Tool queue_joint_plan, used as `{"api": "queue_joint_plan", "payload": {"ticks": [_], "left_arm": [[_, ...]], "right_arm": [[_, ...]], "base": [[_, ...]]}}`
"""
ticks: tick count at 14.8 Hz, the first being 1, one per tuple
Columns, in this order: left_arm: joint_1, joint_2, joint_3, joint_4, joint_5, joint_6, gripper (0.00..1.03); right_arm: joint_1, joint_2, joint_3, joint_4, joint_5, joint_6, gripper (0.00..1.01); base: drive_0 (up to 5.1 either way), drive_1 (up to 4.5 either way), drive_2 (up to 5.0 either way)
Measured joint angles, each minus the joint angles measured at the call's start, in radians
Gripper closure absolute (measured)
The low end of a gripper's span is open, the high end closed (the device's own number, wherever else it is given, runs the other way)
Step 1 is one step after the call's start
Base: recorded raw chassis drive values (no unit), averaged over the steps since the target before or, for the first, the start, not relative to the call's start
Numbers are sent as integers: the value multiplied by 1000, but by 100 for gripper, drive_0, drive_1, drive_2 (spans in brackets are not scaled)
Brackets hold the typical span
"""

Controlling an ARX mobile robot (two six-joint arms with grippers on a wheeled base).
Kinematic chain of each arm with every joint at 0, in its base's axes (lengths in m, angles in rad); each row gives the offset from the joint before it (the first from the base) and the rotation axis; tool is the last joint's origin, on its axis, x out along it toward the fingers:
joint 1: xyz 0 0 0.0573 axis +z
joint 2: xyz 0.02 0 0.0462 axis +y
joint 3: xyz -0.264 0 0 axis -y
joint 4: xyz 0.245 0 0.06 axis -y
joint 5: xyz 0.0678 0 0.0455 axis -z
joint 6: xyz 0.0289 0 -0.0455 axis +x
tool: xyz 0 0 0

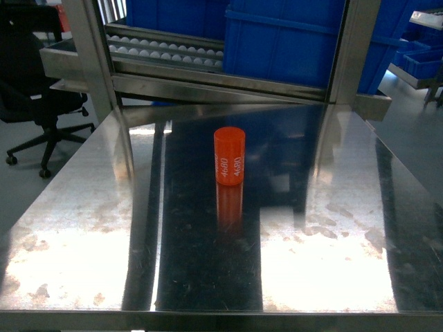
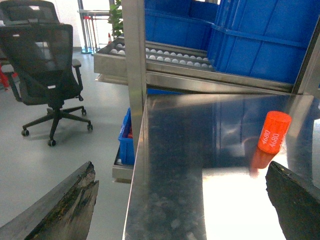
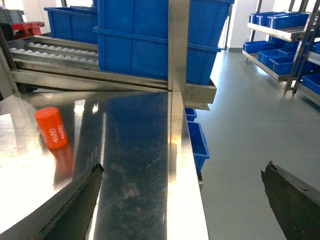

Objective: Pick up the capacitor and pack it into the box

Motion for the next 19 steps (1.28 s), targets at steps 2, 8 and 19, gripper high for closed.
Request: {"api": "queue_joint_plan", "payload": {"ticks": [2,8,19], "left_arm": [[0,0,0,0,0,0,5],[0,0,0,0,0,0,5],[-289,1288,286,1030,-187,-26,5]], "right_arm": [[0,0,0,0,0,0,3],[0,0,0,0,0,0,3],[0,0,0,0,0,0,3]], "base": [[0,0,0],[0,0,0],[0,0,0]]}}
